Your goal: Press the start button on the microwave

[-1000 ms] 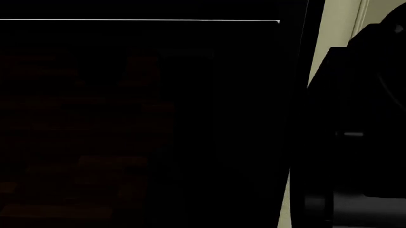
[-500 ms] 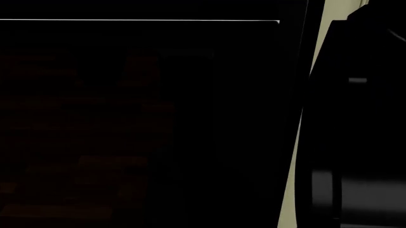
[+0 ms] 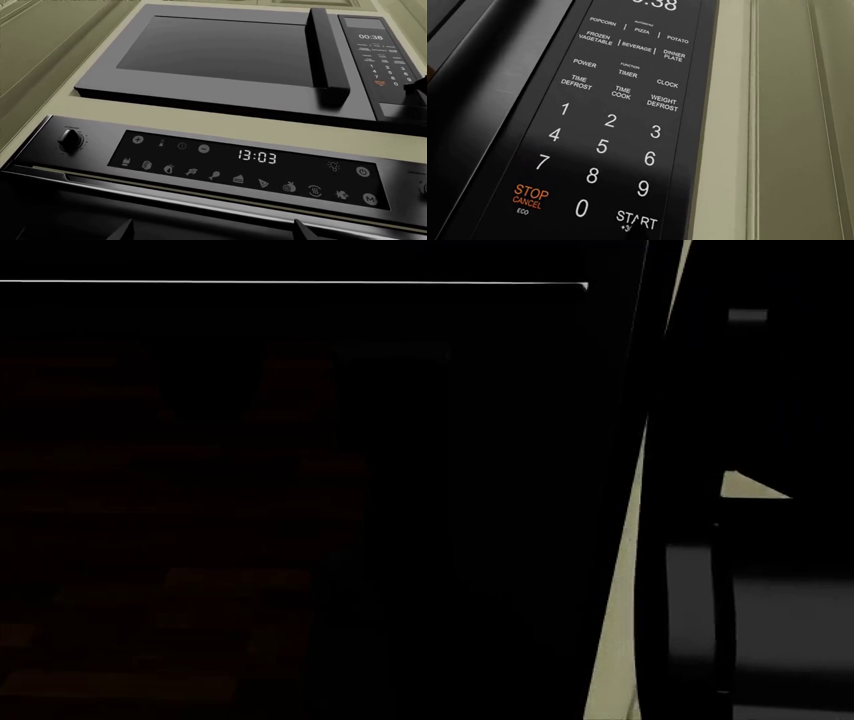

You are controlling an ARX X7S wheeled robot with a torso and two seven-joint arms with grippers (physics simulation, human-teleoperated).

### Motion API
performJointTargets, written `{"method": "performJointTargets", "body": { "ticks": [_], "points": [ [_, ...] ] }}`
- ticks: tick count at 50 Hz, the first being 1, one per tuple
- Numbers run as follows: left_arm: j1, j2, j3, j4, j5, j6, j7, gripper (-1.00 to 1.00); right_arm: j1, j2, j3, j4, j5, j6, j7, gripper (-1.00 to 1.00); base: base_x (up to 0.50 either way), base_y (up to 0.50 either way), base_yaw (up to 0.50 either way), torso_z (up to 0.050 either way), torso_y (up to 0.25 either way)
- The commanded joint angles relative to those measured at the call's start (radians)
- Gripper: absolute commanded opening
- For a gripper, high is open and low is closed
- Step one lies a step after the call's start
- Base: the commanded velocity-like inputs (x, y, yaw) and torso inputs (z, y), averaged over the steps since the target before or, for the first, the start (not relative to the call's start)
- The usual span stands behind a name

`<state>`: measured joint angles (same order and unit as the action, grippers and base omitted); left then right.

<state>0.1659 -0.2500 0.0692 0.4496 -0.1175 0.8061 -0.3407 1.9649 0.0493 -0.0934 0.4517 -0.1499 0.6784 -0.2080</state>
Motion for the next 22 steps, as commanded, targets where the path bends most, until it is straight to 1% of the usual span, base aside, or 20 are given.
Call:
{"method": "performJointTargets", "body": {
  "ticks": [1,13,22],
  "points": [
    [0.006,-0.002,-0.005,0.004,0.006,0.004,-0.008,1.00,0.034,-0.002,-0.026,0.078,0.024,-0.046,0.017,-1.00,0.00,0.00,0.00,0.000,0.000],
    [0.012,-0.006,-0.013,-0.007,0.004,0.017,-0.015,1.00,0.021,0.006,-0.041,0.098,0.044,-0.056,0.034,-1.00,0.00,0.00,0.00,0.000,0.000],
    [0.009,-0.007,-0.009,-0.023,0.000,0.023,-0.017,1.00,0.029,0.009,-0.040,0.200,0.067,-0.120,0.055,-1.00,0.00,0.00,0.00,0.000,0.000]
  ]
}}
